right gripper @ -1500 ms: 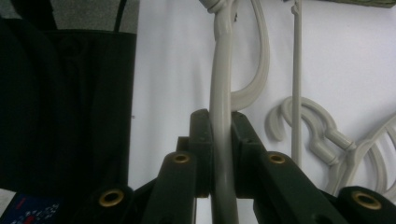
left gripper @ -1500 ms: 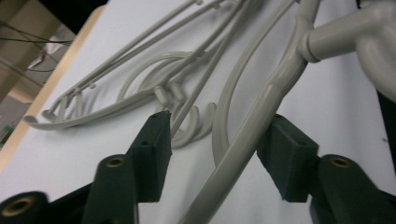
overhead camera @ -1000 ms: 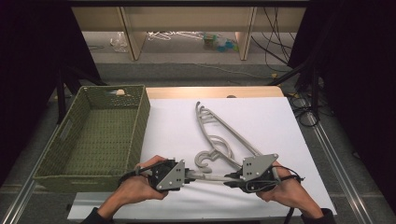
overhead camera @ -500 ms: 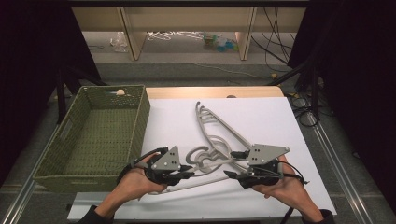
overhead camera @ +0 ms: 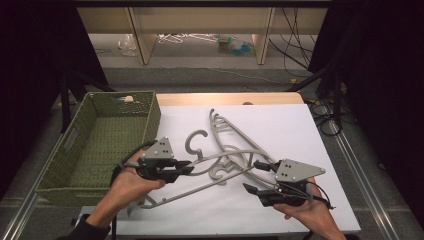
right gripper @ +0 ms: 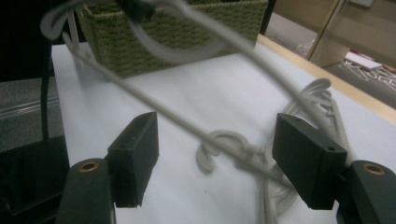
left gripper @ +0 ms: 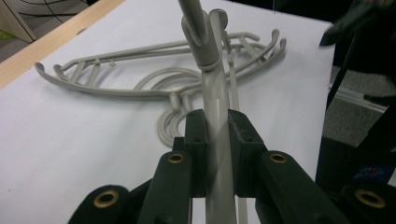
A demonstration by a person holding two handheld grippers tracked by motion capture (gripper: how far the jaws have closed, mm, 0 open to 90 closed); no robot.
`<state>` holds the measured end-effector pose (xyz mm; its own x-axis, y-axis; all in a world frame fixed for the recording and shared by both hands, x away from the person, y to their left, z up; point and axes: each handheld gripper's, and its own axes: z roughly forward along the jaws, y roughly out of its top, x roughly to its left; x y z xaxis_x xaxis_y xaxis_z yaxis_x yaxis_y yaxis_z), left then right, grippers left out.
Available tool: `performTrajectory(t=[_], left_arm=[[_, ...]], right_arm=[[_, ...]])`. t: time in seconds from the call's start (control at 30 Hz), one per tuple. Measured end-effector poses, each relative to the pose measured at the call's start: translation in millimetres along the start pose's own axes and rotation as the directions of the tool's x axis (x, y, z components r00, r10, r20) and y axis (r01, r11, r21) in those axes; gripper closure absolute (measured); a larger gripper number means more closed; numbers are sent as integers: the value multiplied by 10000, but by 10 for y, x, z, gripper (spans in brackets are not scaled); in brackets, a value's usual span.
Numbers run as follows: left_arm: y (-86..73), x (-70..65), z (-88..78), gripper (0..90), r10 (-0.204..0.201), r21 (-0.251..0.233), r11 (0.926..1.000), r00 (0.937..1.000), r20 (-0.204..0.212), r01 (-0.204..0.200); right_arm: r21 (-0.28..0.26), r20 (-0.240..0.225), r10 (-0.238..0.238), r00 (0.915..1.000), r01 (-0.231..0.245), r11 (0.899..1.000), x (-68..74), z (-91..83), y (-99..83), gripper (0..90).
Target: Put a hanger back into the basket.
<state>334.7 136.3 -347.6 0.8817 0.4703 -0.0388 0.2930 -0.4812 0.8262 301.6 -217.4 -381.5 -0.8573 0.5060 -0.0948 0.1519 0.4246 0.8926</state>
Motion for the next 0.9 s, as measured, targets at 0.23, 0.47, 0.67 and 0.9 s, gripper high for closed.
performTrajectory(t=[0.23, 0.47, 0.67, 0.9], left_arm=[[181, 184, -477, 792, -382, -719, 9968, 9972, -642, 335], [215, 425, -864, 793, -725, -1084, 9926, 9826, -1711, 544], [91, 725, -1103, 793, -1094, -1377, 9878, 9547, -2769, 732], [-192, 1057, -1259, 793, -1650, -1704, 9791, 9245, -3436, 1114]], right_arm=[[244, -56, 238, 9997, -236, 9994, 17, 47, -136, 316], [373, -158, 298, 9994, -292, 9989, -6, 57, -171, 312], [325, -7, 422, 9991, -422, 9986, -27, 97, -214, 287], [349, -86, 462, 9989, -459, 9983, -21, 116, -230, 277]])
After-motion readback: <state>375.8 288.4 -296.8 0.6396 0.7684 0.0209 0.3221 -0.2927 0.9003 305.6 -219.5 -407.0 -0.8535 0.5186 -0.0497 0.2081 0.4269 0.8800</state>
